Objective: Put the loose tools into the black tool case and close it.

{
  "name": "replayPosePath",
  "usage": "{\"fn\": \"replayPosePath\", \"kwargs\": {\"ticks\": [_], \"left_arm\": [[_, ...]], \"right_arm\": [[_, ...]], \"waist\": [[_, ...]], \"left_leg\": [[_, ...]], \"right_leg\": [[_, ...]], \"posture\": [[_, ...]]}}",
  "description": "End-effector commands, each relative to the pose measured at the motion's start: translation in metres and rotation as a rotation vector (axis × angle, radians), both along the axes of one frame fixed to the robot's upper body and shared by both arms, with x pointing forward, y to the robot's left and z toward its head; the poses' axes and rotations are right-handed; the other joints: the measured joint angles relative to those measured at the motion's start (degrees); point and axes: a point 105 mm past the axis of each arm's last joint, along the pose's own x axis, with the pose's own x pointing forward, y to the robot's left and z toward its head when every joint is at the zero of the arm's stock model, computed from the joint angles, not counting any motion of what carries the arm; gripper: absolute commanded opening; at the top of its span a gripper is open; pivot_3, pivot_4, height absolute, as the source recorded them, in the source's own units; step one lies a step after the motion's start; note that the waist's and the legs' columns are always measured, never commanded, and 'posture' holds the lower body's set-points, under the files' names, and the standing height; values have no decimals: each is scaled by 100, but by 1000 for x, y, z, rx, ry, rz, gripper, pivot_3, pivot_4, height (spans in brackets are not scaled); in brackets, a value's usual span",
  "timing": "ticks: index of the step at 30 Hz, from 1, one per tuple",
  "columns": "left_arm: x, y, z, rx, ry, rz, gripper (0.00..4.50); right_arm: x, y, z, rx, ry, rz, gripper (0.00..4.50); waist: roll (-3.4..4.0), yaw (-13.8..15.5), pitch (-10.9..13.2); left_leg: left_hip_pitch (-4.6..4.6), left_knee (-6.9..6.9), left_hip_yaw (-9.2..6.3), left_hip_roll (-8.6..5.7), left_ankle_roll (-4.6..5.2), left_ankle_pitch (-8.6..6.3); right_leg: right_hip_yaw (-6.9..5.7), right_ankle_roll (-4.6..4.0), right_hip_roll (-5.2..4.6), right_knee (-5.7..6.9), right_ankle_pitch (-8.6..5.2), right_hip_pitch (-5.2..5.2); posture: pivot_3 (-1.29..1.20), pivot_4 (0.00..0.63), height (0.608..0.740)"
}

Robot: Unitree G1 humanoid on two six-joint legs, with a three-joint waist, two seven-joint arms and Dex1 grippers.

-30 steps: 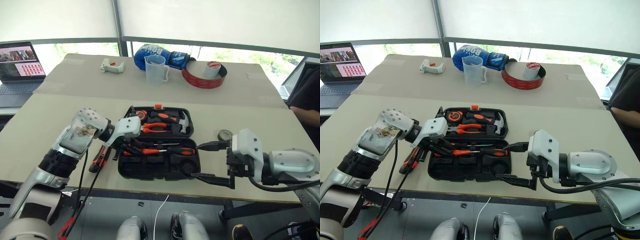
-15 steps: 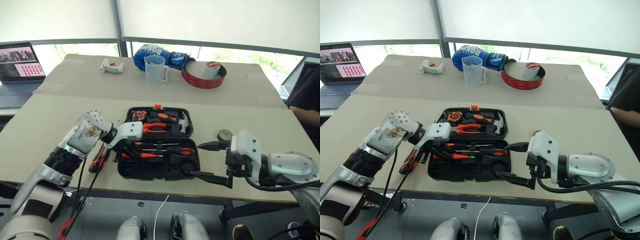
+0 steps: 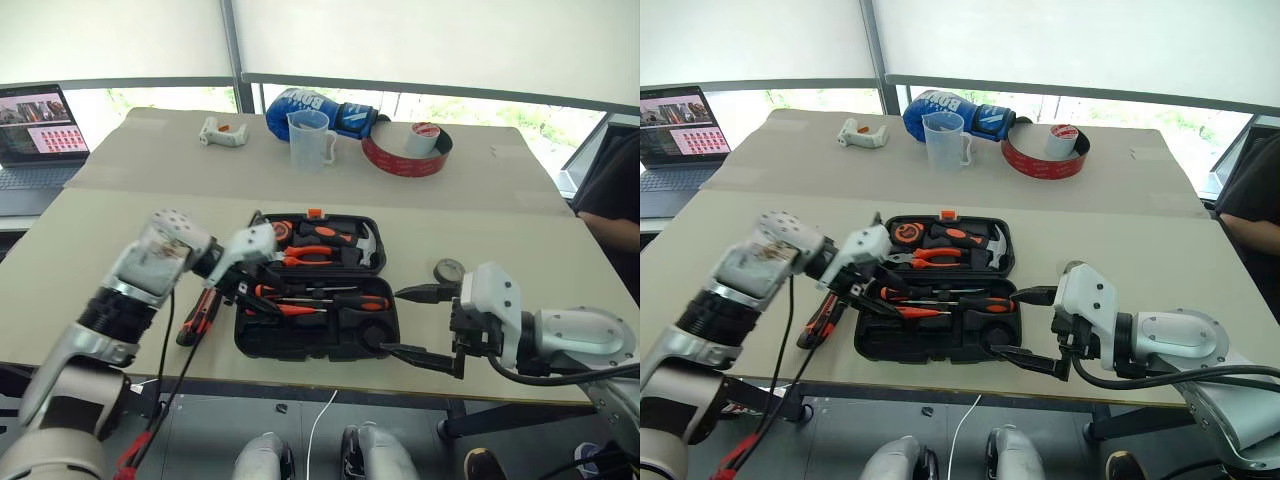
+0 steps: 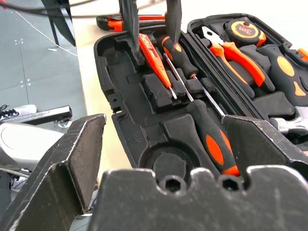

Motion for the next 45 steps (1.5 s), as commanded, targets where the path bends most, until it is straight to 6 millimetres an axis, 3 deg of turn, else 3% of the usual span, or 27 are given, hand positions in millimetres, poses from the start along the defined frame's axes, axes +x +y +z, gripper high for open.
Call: {"fn": "replayPosePath", "kwargs": {"ticks": [1,8,17,27,34,40,45], "left_arm": [[0,3,17,-179,-42,34,2449],[0,-1,-29,-244,-34,144,24],[9,-3,-61,-235,-109,230,24],[-9,-2,-96,-189,-86,201,24],[-7,11,-104,-180,-76,266,24],[-15,10,-113,-163,-71,247,24],[-10,17,-119,-129,-77,281,24]], "right_arm": [[-1,2,8,14,-46,10,4500],[5,3,9,27,-48,3,4500],[8,2,9,21,-41,4,4500],[11,0,10,29,-33,-7,4500],[11,0,9,25,-30,-7,4500],[13,0,9,24,-31,-8,4500],[15,1,10,26,-34,-4,4500]], "waist": [[0,12,0],[1,16,-1],[0,17,0],[8,-4,-5],[41,-26,-25],[61,-60,-37],[74,-67,-47]], "left_leg": [[0,1,0,-1,0,0],[4,1,0,-5,2,-1],[6,0,0,-5,2,-1],[77,-23,0,3,4,-6],[88,-37,0,6,5,-9],[92,-40,0,7,5,-9],[102,-69,1,2,5,-9]], "right_leg": [[0,0,0,0,0,1],[0,1,-2,-1,1,7],[0,-1,-7,-3,1,8],[3,0,-16,-28,0,68],[6,0,-16,-37,0,76],[10,0,-17,-36,0,78],[14,0,-22,-40,0,81]], "posture": [[0,150,714],[0,150,714],[0,150,714],[0,150,714],[0,150,714],[0,150,714],[0,150,714]]}}
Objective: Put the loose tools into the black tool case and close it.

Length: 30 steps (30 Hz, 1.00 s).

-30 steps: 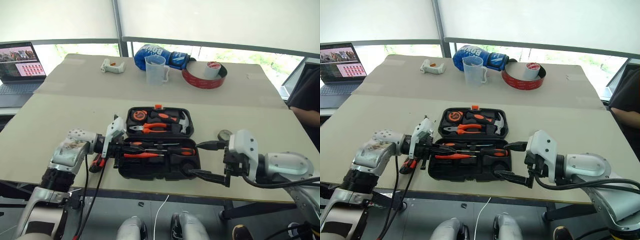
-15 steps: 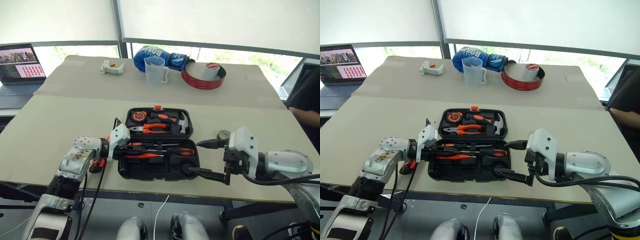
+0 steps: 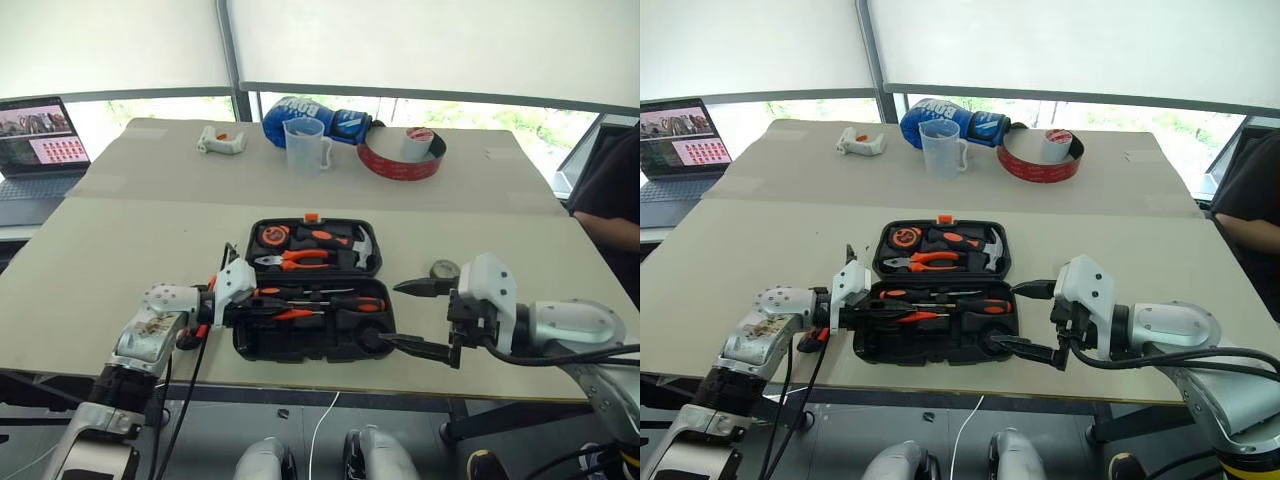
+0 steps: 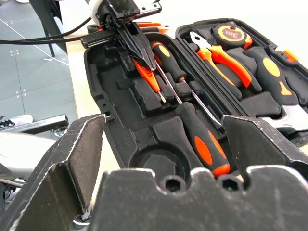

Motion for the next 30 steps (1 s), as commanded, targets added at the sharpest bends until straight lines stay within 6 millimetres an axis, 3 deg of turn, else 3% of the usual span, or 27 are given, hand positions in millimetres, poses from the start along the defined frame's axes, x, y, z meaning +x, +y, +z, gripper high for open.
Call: {"fn": "replayPosePath", "kwargs": {"ticks": [1,13,17,20,24,27,29,30], "left_arm": [[-2,19,-33,92,113,72,24],[-7,32,-44,181,74,50,24],[-1,47,-16,109,36,157,24],[-2,67,19,17,16,257,643],[-16,108,59,-68,10,443,2154],[-36,146,65,-62,20,615,3258],[-58,172,59,-43,46,740,4106],[-69,181,54,-34,63,792,4300]], "right_arm": [[1,2,10,-1,-50,12,4500],[3,6,12,-8,-67,63,4500],[10,12,14,-7,-78,104,4500],[12,16,15,-2,-71,146,4500],[15,23,16,13,-52,212,4500],[16,30,16,18,-40,283,4500],[16,35,16,20,-34,330,4500],[16,37,15,18,-34,348,4500]], "waist": [[3,4,-2],[15,-50,-19],[15,-83,-20],[9,-149,-16],[-29,-113,14],[-34,-82,19],[-31,-89,20],[-31,-77,20]], "left_leg": [[4,-4,0,0,-1,0],[49,-53,1,5,1,0],[52,-55,1,9,1,0],[50,-62,2,17,-2,2],[45,-93,-3,16,-50,32],[37,-99,-3,17,-62,38],[31,-112,-2,15,-59,36],[31,-114,-2,15,-56,34]], "right_leg": [[0,0,0,-1,0,2],[7,-5,7,-3,-4,15],[8,-6,10,-3,-5,15],[9,-9,19,-4,-6,6],[-1,-19,19,-5,-13,-10],[-2,-22,18,-15,-14,-15],[-4,-23,15,-40,-14,-15],[-4,-23,15,-46,-14,-14]], "posture": [[0,150,714],[0,150,714],[0,150,714],[0,150,714],[0,150,714],[0,150,714],[0,150,714],[0,150,714]]}}
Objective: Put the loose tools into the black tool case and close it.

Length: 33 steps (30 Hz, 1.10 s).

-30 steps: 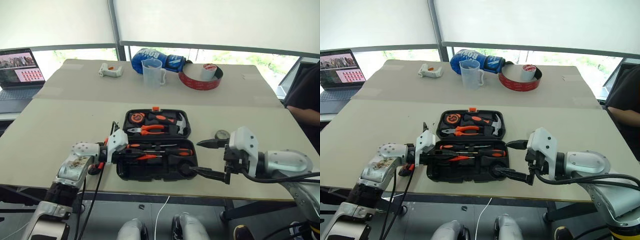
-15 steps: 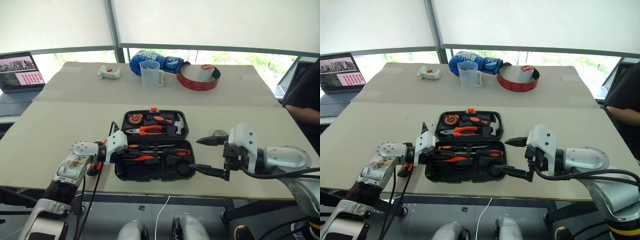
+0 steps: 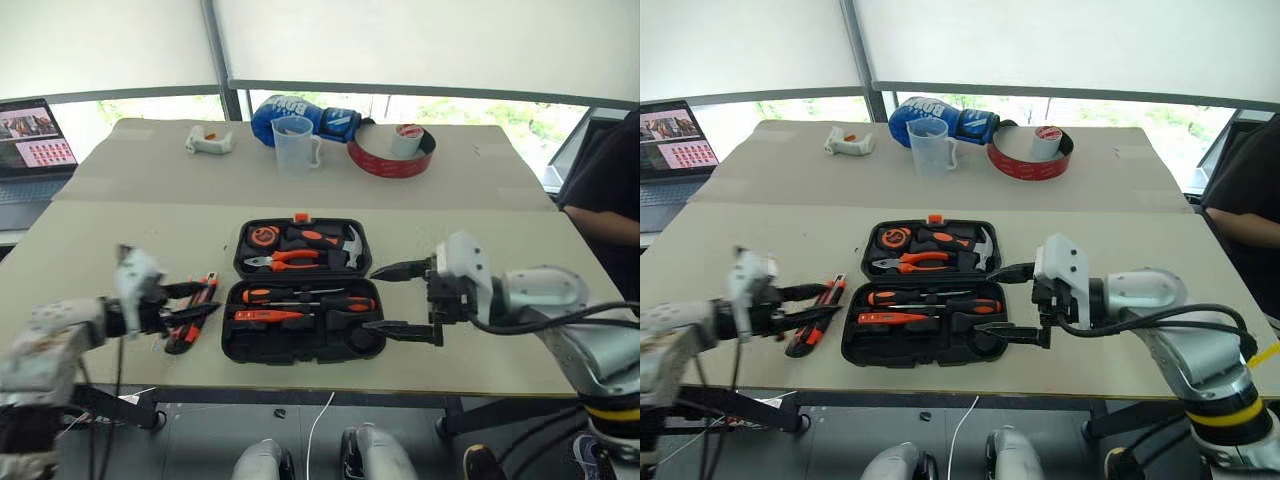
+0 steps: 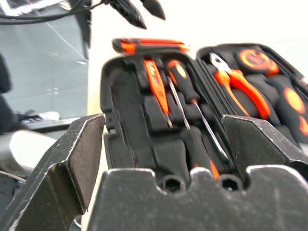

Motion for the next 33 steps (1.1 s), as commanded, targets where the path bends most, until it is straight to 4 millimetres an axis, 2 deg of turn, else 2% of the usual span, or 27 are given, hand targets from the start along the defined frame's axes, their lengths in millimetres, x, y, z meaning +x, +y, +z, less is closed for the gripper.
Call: {"fn": "replayPosePath", "kwargs": {"ticks": [1,4,6,10,15,19,23,25,27,30,33], "left_arm": [[-35,33,-1,20,20,181,4458],[-59,41,-18,37,90,258,4458],[-63,36,-22,41,104,267,4458],[-48,10,-15,7,104,219,4458],[-18,-20,-8,7,157,190,4458],[2,-25,-10,13,256,238,4458],[28,-37,-32,125,337,211,4458],[34,-42,-37,145,349,187,4458],[33,-44,-52,207,391,158,4458],[30,-34,-73,300,415,159,3751],[29,-23,-79,302,417,184,2719]], "right_arm": [[0,8,5,-1,-40,85,4500],[3,12,4,-1,-44,108,4500],[3,13,4,-1,-43,121,4500],[3,14,4,-4,-44,127,4500],[-1,13,3,-7,-46,112,4500],[-5,12,2,-11,-49,103,4500],[-14,12,1,-16,-45,103,4500],[-14,12,2,-14,-47,97,4500],[-15,12,2,-13,-53,85,4500],[-16,12,3,-11,-61,70,4500],[-17,10,3,-12,-61,57,4500]], "waist": [[0,23,1],[-1,80,2],[-2,178,2],[-4,300,4],[-4,307,4],[-5,271,5],[-6,215,6],[-7,190,7],[-5,180,6],[19,185,-2],[25,189,-5]], "left_leg": [[-5,-1,0,-3,4,-2],[-18,0,0,-8,12,-9],[-38,2,-4,-15,17,-14],[-56,12,-15,-19,-27,-40],[-47,14,-16,-19,-37,-34],[-47,14,-16,-18,-16,-16],[-43,13,-15,-21,6,-3],[-45,13,-12,-21,5,-3],[-40,14,-11,-21,5,-3],[-29,12,-10,-21,-1,-6],[-9,9,-10,-20,-53,-20]], "right_leg": [[-4,-1,-4,-4,0,0],[-12,-3,-16,-16,1,-2],[-25,-3,-28,-27,1,-11],[-42,-2,-40,-29,8,-17],[-37,11,-35,-26,19,-4],[-36,10,-22,-18,18,-3],[-32,6,-19,-10,18,0],[-33,6,-12,-13,18,-1],[-26,6,-14,-13,18,0],[-18,6,-21,-10,17,4],[-14,6,-23,-6,16,13]], "posture": [[0,150,714],[0,150,714],[0,150,714],[0,150,714],[0,150,714],[0,150,714],[0,150,714],[0,150,714],[0,150,714],[0,150,714],[0,150,714]]}}
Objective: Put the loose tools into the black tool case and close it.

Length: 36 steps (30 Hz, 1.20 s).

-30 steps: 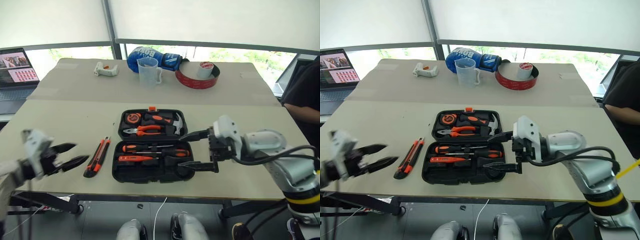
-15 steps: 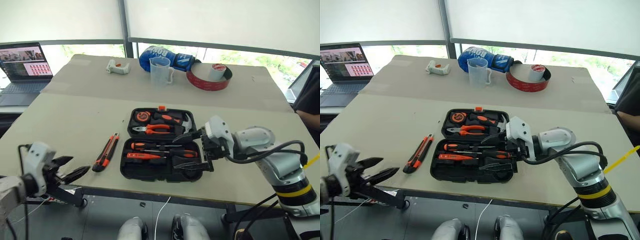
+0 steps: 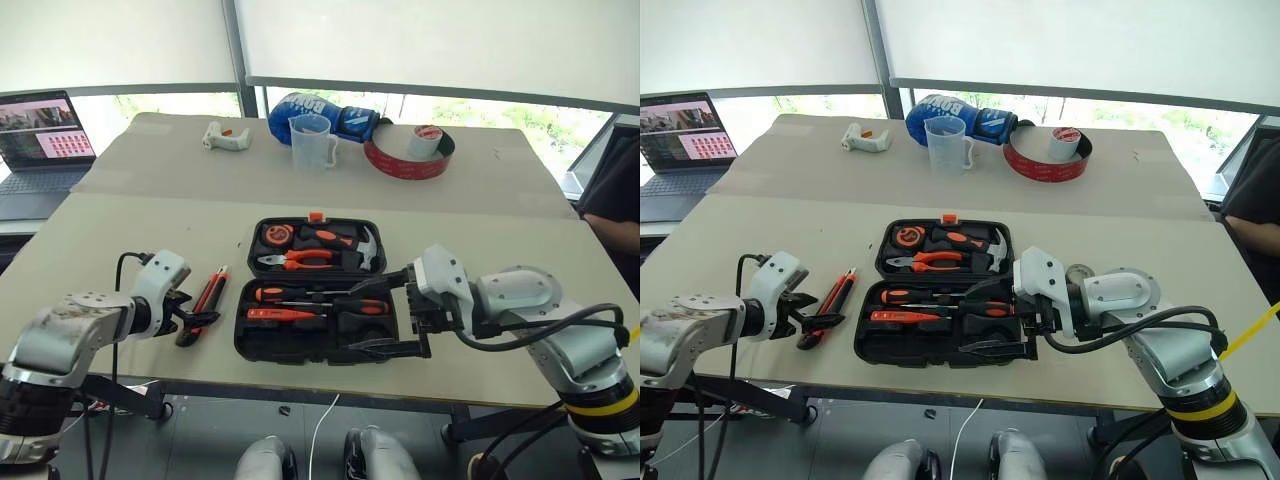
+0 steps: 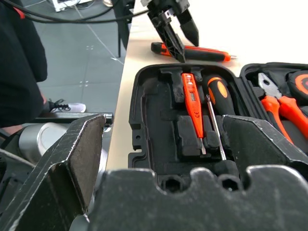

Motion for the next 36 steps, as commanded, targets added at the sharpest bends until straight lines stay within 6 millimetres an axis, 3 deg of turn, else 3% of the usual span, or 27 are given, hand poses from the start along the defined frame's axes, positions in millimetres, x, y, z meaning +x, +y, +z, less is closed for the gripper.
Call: {"fn": "replayPosePath", "kwargs": {"ticks": [1,3,5,7,9,11,15,20,25,36], "left_arm": [[-12,17,-30,7,110,51,2364],[-9,22,-22,-6,85,60,1739],[-5,24,-11,-18,51,57,1679],[5,17,19,-44,-84,-58,1679],[5,2,50,-58,-210,-250,1679],[-1,-10,68,-70,-239,-412,1679],[-11,-45,87,-21,-205,-781,1679],[-22,-80,75,31,-47,-1085,1679],[-26,-113,60,30,47,-1229,1679],[-15,-146,32,25,120,-1193,1679]], "right_arm": [[-4,-3,11,18,-36,-8,4500],[-4,-4,11,16,-36,-15,4500],[-5,-6,11,16,-35,-21,4500],[-5,-7,11,18,-17,-34,4500],[-7,-10,7,-3,15,-37,4500],[-10,-12,4,-20,27,-36,4500],[-15,-16,0,-44,20,-48,4500],[-17,-18,-4,-50,-2,-92,4500],[-23,-18,-3,-28,-12,-139,4500],[-30,-22,-5,-9,-32,-241,4500]], "waist": [[7,-7,-4],[9,-20,-6],[9,-21,-6],[9,-26,-5],[-4,-22,4],[-25,-13,14],[-28,40,17],[-26,63,16],[-33,11,20],[-35,3,21]], "left_leg": [[8,-1,0,0,-2,0],[17,-7,2,1,-2,0],[24,-18,2,1,-5,3],[23,-27,2,3,-5,13],[15,-32,2,5,-14,21],[-12,-30,0,6,-21,27],[-66,-9,-2,2,18,49],[-79,19,8,-12,46,36],[-110,56,1,-4,55,38],[-104,73,-11,-3,76,37]], "right_leg": [[2,0,0,3,0,4],[7,0,0,4,0,6],[8,0,3,5,-1,6],[7,-3,10,4,-2,3],[5,-7,15,5,-4,-8],[-10,-12,18,5,-5,-29],[-28,-29,13,2,1,-60],[-21,-11,23,0,-4,-54],[-20,-6,47,7,-3,-68],[-9,10,58,15,6,-55]], "posture": [[0,150,714],[0,150,714],[0,150,714],[0,150,714],[0,150,714],[0,150,714],[0,150,714],[0,150,714],[0,150,714],[0,150,714]]}}
